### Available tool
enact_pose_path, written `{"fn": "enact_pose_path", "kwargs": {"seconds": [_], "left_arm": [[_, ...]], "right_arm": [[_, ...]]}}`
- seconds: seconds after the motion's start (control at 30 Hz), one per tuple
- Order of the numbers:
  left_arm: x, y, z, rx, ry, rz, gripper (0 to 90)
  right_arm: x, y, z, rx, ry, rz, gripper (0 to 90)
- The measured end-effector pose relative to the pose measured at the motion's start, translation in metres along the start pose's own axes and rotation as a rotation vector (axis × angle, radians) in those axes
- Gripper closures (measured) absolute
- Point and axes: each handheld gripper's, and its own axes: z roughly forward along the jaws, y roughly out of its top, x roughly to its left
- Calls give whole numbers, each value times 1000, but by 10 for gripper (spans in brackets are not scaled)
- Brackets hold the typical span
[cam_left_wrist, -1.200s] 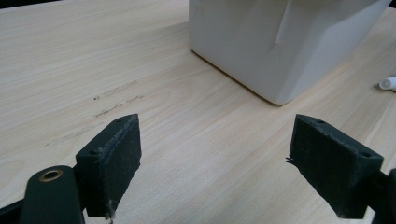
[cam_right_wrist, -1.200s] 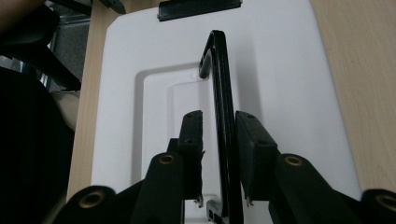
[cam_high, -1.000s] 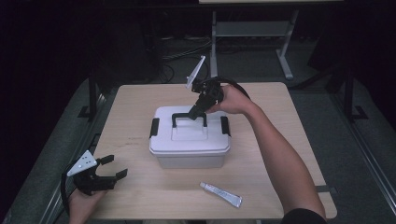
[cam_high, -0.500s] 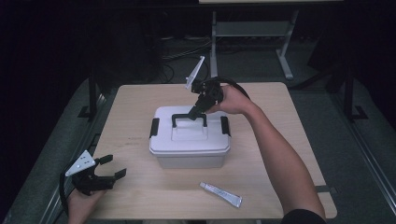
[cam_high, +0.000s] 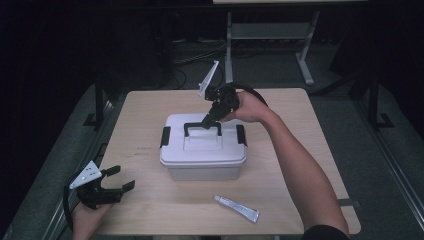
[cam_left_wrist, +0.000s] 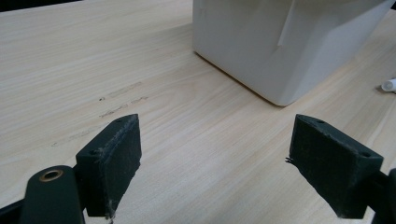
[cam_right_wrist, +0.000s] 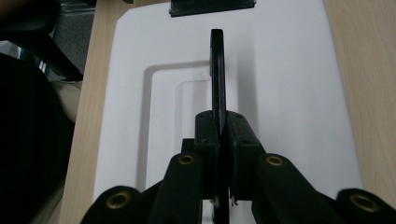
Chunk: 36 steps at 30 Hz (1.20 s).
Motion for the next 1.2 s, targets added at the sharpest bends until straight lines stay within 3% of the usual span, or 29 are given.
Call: {"fn": "enact_pose_path", "kwargs": {"seconds": [1.2], "left_arm": [[2, -1, -2, -3, 4, -5, 161]], "right_arm": [[7, 6, -18, -42, -18, -16, 843]]}}
